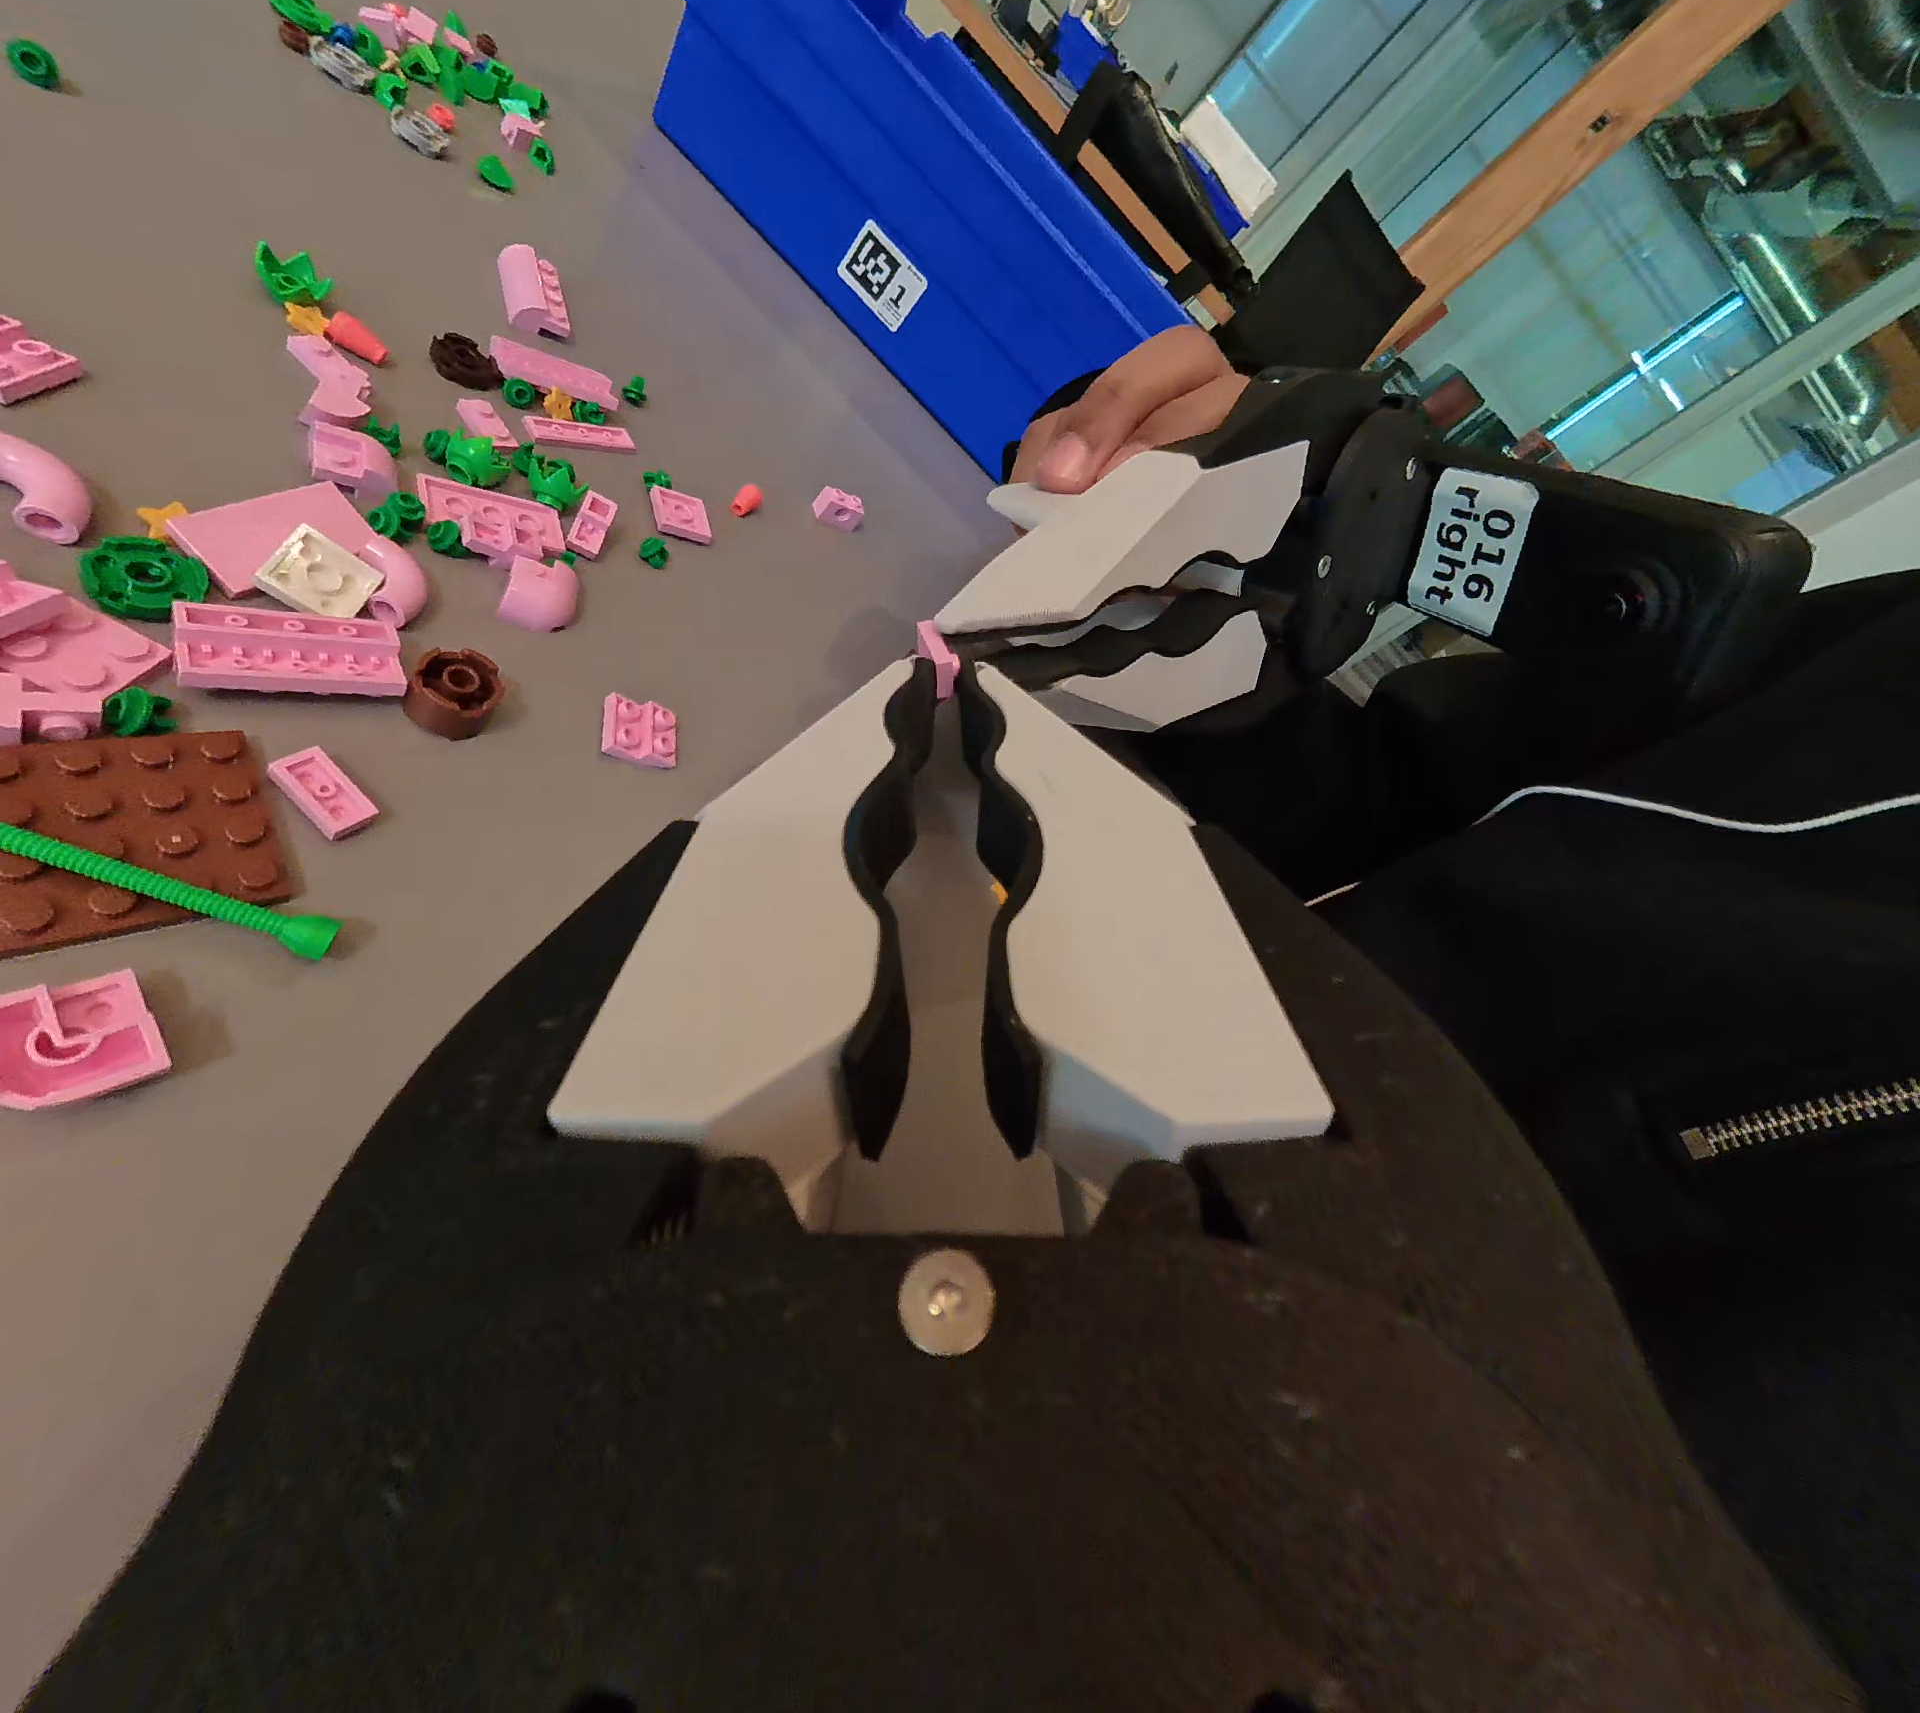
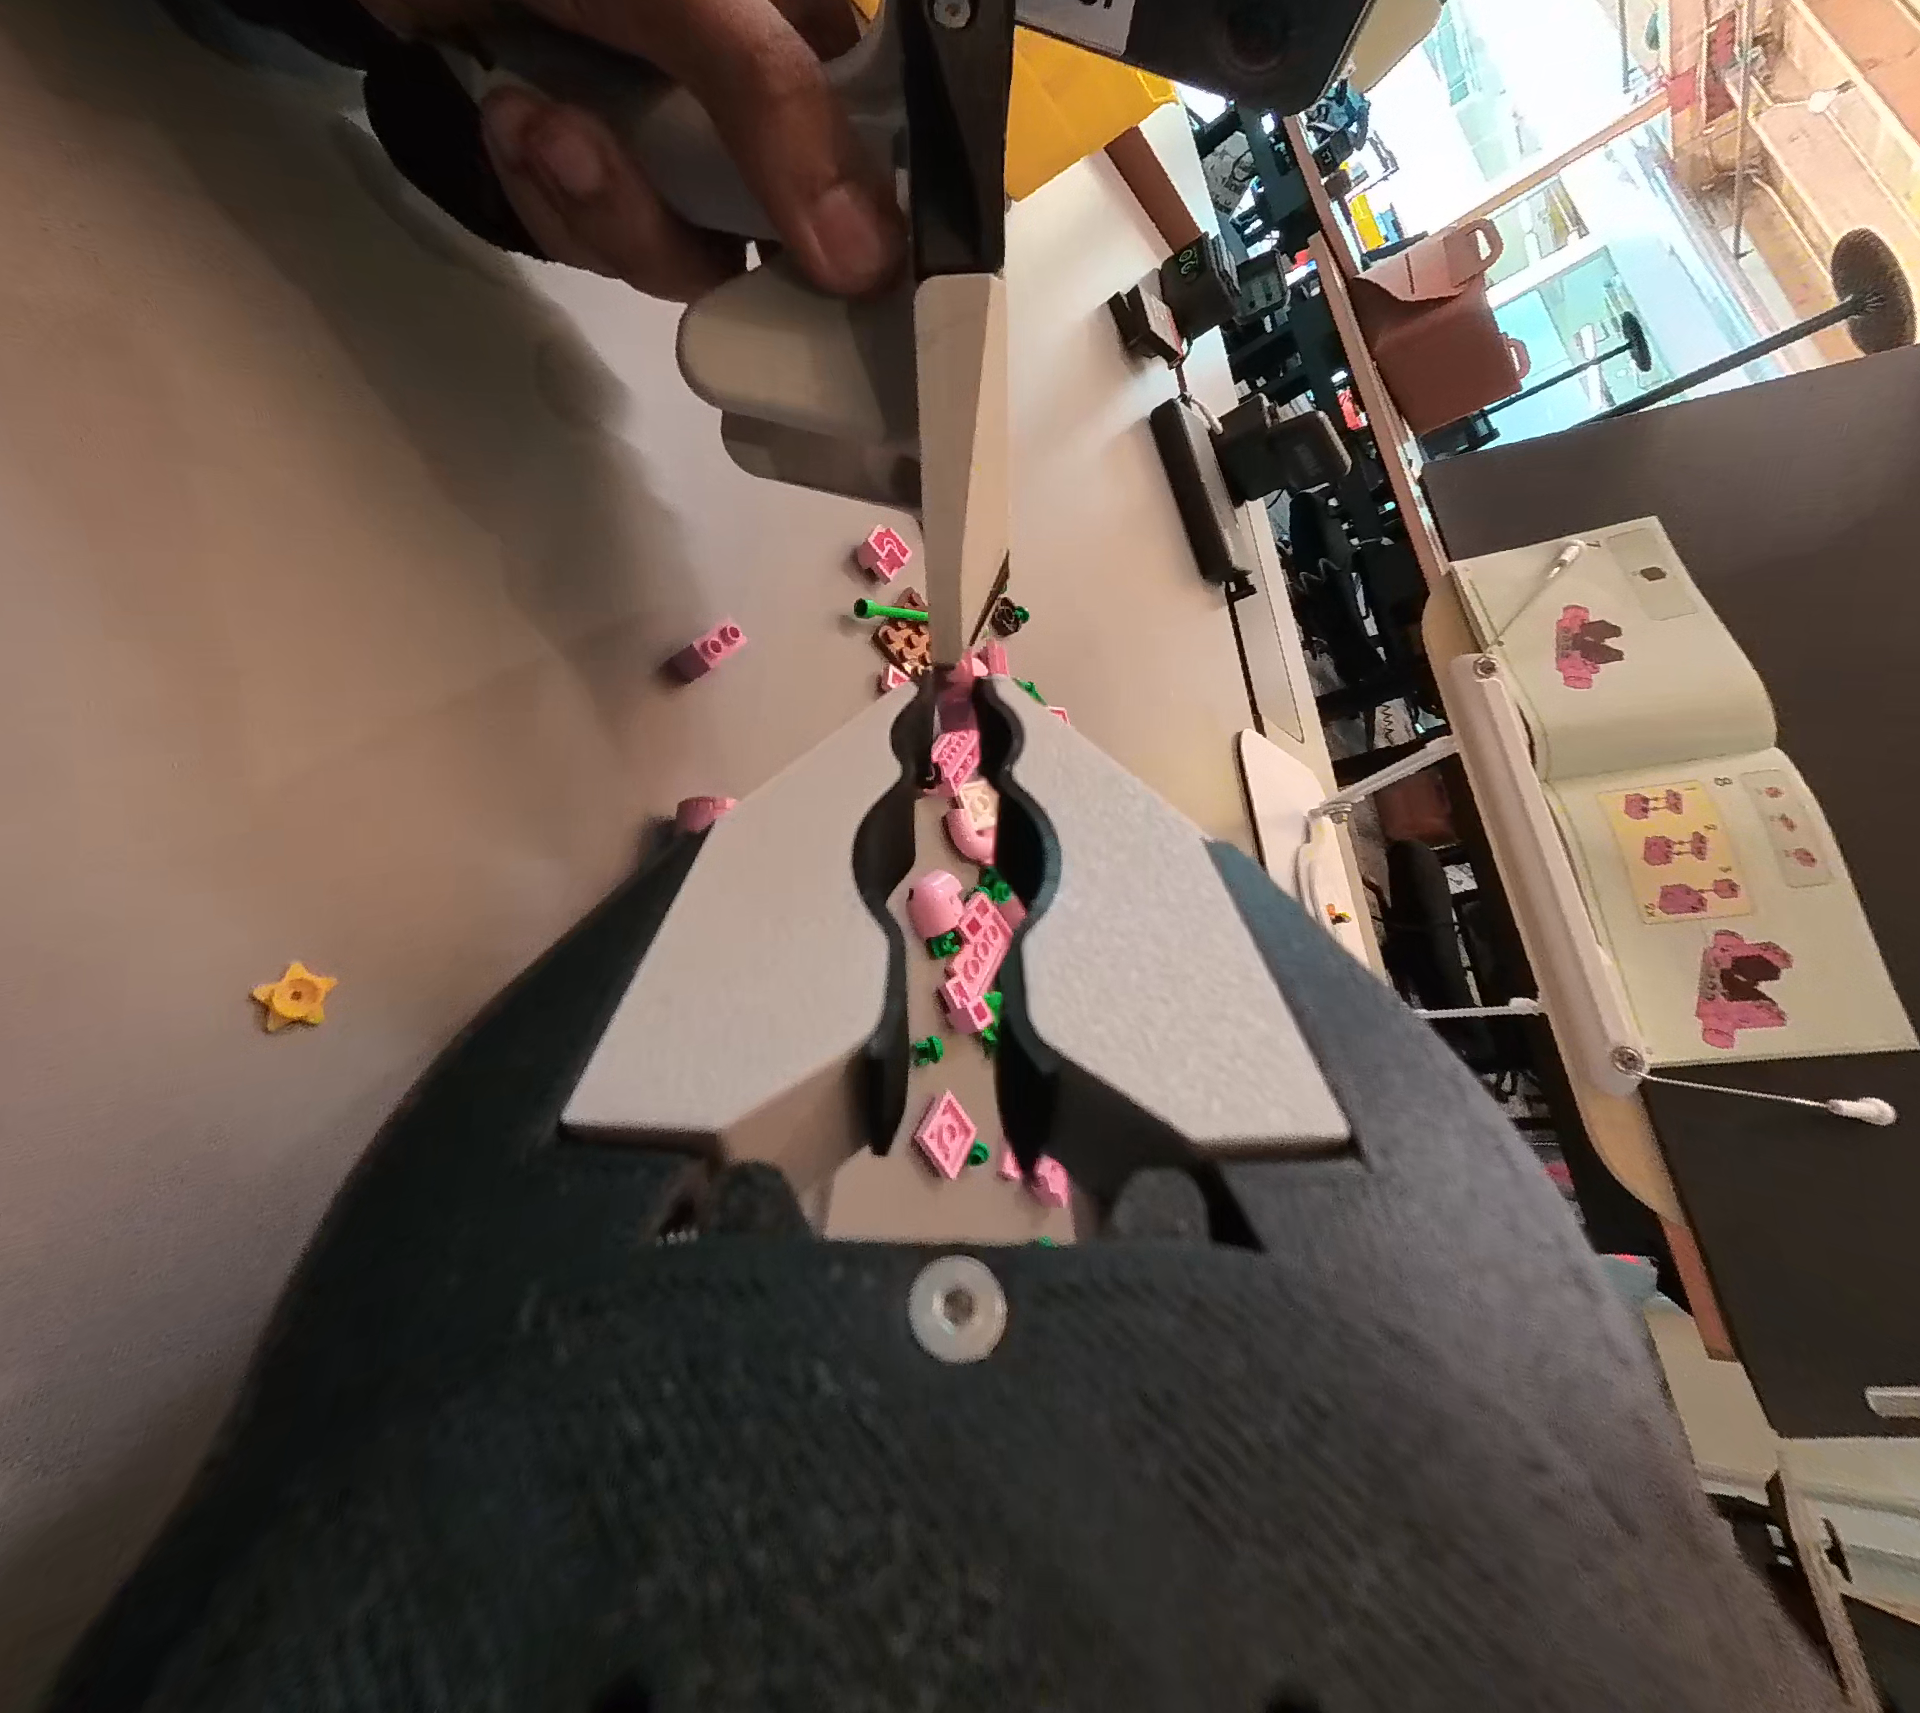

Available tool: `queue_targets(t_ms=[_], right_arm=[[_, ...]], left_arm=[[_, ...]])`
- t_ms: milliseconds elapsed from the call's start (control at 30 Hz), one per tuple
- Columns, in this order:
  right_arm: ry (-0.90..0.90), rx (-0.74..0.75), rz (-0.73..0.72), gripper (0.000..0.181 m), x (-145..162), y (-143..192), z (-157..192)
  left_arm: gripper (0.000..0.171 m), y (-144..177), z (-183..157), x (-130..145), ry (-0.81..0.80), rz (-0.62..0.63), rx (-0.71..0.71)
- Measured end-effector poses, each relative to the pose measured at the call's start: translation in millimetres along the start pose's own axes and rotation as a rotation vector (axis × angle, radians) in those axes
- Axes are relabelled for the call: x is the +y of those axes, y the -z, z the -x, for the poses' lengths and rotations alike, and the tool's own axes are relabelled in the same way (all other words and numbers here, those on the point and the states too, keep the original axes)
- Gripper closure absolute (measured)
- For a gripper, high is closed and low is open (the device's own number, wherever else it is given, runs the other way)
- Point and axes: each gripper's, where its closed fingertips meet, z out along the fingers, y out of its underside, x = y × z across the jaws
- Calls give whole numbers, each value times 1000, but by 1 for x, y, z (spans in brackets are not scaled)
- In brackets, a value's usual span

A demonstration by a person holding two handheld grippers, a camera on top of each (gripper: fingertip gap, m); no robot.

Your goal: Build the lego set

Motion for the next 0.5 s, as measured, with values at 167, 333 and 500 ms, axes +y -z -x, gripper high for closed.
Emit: queue_targets(t_ms=[167,333,500], right_arm=[[0,0,5,174,0,-1,1],[-6,6,10,169,2,-3,0],[-8,-12,18,174,4,-4,2]], left_arm=[[168,1,1,2,-26,22,-23],[168,1,2,3,-23,27,-24],[168,0,2,3,-22,26,-21]])
